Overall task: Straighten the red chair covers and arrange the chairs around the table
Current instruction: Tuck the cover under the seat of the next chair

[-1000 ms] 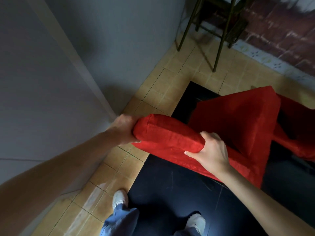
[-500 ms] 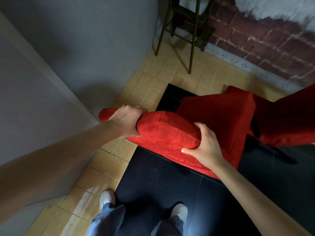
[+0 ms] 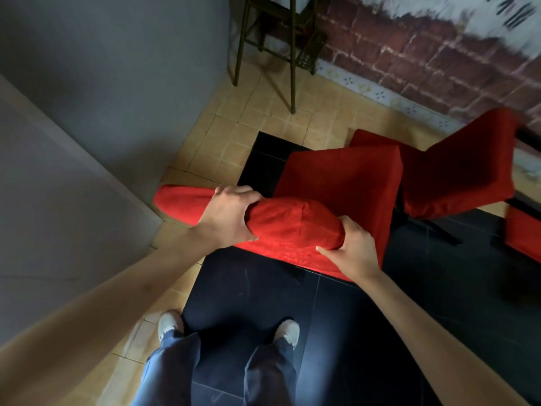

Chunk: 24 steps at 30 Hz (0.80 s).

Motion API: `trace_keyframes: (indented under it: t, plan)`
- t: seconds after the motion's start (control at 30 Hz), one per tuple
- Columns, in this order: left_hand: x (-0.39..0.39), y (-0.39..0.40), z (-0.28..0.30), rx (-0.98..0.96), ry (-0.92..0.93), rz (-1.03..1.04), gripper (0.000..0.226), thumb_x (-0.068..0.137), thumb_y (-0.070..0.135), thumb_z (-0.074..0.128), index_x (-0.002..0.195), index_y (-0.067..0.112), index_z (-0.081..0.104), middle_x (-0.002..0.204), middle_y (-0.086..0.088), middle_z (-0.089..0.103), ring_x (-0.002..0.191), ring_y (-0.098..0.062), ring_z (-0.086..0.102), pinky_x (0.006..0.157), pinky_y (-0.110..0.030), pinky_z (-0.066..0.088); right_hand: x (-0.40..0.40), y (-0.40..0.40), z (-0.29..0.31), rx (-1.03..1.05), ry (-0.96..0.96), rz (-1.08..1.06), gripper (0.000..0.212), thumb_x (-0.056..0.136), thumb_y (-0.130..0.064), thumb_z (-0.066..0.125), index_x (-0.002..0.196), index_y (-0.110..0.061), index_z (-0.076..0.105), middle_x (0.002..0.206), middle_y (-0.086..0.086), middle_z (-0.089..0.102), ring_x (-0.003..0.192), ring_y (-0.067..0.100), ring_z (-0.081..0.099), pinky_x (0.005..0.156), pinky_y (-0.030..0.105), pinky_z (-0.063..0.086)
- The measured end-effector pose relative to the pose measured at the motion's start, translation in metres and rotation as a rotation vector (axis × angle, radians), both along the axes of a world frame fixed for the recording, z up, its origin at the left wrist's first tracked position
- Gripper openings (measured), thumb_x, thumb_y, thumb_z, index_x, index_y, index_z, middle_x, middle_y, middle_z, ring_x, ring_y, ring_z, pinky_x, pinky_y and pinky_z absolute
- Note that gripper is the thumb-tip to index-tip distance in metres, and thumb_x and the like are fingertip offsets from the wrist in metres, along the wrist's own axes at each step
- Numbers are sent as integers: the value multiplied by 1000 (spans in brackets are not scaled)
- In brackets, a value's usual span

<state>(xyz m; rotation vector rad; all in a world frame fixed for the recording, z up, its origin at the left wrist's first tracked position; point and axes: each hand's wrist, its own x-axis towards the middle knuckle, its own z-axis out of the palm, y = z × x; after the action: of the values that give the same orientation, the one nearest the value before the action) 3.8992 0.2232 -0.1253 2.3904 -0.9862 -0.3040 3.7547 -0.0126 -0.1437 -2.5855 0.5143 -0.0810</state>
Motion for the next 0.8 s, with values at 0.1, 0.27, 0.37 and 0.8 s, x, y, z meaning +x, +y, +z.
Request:
trace_keyframes:
  t: [0.1, 0.27, 0.37, 0.8]
  plan:
    - [-23, -12, -5, -94, 52, 8, 83, 46, 33, 91, 124, 24, 62, 112, 3, 63, 107, -22, 56, 98, -39, 35, -20, -17, 6, 23, 22, -46, 50, 58, -24, 88, 97, -10, 60, 91, 5, 68, 83, 27, 66, 73, 35, 52]
    - [-37, -22, -10, 43, 150, 13, 102, 49, 39, 89, 139, 29, 43, 133, 3, 54, 126, -20, 45, 110, -43, 22, -52, -42, 12, 77, 42, -131, 53, 57, -22, 89, 100, -14, 59, 90, -2, 66, 83, 22, 65, 74, 29, 49]
    - [-44, -38, -6, 49, 121, -3, 91, 47, 31, 91, 131, 26, 55, 124, 1, 62, 117, -23, 53, 105, -43, 31, -67, -56, 18, 131, 83, -178, 59, 56, -18, 88, 106, -18, 58, 92, -6, 64, 88, 22, 65, 78, 32, 52]
    - [-61, -58, -2, 255, 31, -158, 125, 53, 41, 88, 152, 31, 13, 153, -1, 31, 140, -22, 28, 114, -48, 18, -113, -68, 73, 396, -79, -142, 121, 46, -21, 95, 145, -40, 29, 128, -18, 49, 121, -5, 46, 104, 15, 36]
